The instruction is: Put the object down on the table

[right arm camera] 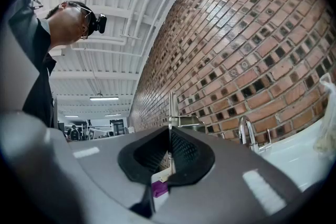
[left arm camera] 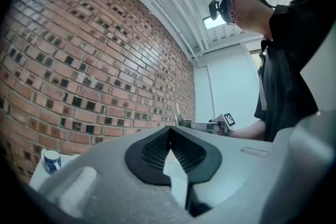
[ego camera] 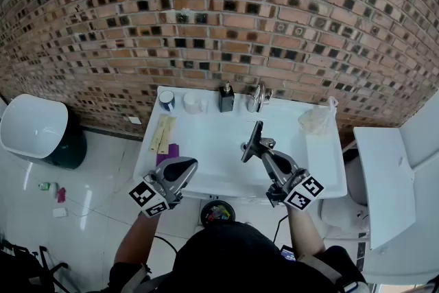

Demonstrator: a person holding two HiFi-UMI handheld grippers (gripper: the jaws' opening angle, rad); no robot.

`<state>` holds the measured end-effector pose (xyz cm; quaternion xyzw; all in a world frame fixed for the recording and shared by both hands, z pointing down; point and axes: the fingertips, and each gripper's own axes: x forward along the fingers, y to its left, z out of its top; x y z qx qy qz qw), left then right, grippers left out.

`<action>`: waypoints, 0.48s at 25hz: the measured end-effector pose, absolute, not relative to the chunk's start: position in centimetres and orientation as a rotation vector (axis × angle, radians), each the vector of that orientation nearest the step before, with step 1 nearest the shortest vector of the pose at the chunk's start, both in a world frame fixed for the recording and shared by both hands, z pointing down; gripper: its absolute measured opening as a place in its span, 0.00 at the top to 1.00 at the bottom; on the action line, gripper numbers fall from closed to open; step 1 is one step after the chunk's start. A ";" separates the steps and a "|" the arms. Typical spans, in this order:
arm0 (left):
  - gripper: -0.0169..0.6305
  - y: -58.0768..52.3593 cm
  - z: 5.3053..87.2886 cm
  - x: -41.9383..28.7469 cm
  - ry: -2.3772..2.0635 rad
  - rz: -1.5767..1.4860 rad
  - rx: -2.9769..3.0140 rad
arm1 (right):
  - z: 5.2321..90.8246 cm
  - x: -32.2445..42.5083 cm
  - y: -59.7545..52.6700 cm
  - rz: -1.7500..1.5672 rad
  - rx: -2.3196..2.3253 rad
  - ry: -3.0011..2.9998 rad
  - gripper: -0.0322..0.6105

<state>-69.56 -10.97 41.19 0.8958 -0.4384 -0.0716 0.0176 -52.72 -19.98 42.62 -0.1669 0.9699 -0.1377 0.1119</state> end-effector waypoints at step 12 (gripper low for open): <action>0.98 -9.3 41.9 -70.7 -1.297 -0.214 2.788 | 43.0 -52.6 -17.0 -0.406 -0.585 2.834 0.94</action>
